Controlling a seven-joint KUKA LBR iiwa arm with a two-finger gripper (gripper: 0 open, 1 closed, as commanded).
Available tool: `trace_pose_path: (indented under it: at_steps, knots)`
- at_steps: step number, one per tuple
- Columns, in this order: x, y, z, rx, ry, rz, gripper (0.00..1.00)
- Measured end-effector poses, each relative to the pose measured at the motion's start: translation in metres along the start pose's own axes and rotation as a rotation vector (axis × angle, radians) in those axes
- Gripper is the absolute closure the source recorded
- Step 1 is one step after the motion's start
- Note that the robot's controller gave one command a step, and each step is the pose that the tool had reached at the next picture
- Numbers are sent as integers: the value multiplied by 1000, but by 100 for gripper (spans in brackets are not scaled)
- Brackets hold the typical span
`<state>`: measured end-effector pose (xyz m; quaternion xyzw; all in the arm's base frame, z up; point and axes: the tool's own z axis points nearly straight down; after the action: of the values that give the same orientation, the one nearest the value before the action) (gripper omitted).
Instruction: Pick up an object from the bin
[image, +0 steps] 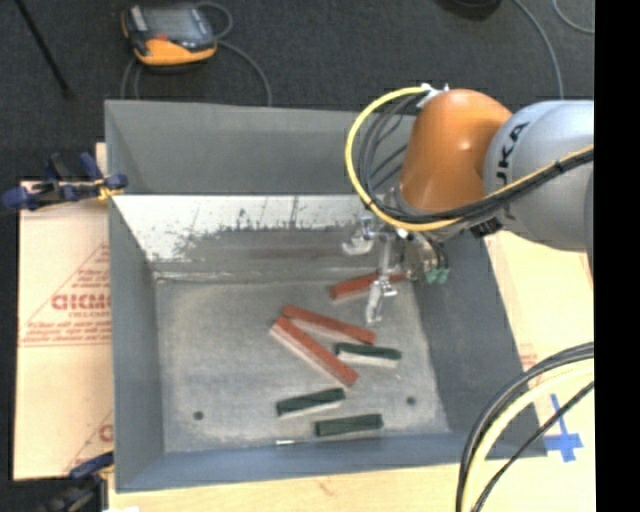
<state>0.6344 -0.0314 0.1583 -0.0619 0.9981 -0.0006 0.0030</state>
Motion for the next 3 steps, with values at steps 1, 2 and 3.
trace_pose_path:
  at_steps: [1, 2, 3]
  knots:
    - [-1, 2, 18, -1, 2, -22, 0]
    - [-9, 20, 5, -1, 6, -99, 0]
    - [25, 58, 80, -1, -14, -64, 100]
